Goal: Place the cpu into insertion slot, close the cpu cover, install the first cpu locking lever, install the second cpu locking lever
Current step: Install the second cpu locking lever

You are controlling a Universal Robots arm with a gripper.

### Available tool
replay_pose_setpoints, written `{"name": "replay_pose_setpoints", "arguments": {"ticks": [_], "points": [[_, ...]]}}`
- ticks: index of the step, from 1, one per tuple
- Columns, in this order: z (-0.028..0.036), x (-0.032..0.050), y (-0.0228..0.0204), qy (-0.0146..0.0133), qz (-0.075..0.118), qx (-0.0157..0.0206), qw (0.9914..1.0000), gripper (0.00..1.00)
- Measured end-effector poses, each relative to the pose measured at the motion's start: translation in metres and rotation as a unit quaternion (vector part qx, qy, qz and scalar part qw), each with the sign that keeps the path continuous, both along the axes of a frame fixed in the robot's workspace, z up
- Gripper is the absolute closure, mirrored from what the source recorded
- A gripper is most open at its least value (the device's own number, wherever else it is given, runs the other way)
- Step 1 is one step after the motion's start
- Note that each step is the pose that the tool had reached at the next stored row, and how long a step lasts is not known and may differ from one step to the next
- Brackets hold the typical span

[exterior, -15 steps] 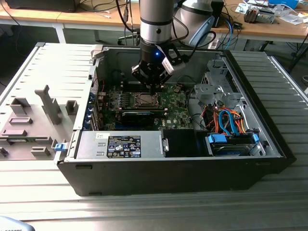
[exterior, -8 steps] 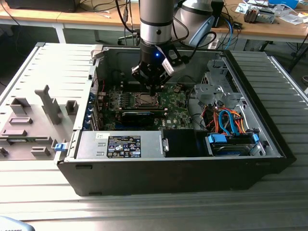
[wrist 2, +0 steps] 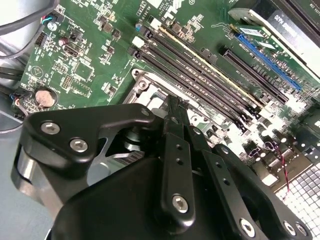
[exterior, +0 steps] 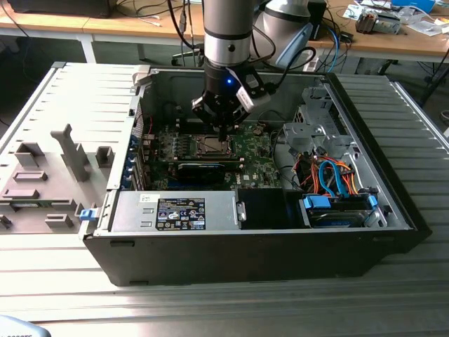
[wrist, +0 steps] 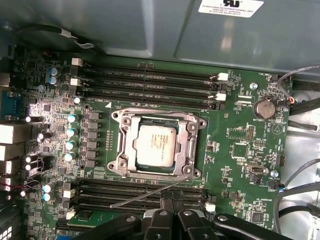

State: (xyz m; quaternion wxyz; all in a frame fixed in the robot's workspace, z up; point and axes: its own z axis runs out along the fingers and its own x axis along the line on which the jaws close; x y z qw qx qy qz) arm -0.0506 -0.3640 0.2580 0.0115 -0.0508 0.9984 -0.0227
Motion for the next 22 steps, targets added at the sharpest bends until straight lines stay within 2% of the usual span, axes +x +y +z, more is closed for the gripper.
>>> {"name": "replay_pose_setpoints", "arguments": {"ticks": [14,17,22], "points": [[-0.0095,-0.0004,-0.0007,0.0,0.0,0.0,1.0,0.89],[-0.0114,-0.0036,-0.0015,0.0,0.0,0.0017,1.0,0.89],[-0.0115,-0.0039,-0.0031,0.0,0.0,0.0032,0.99999,0.89]]}}
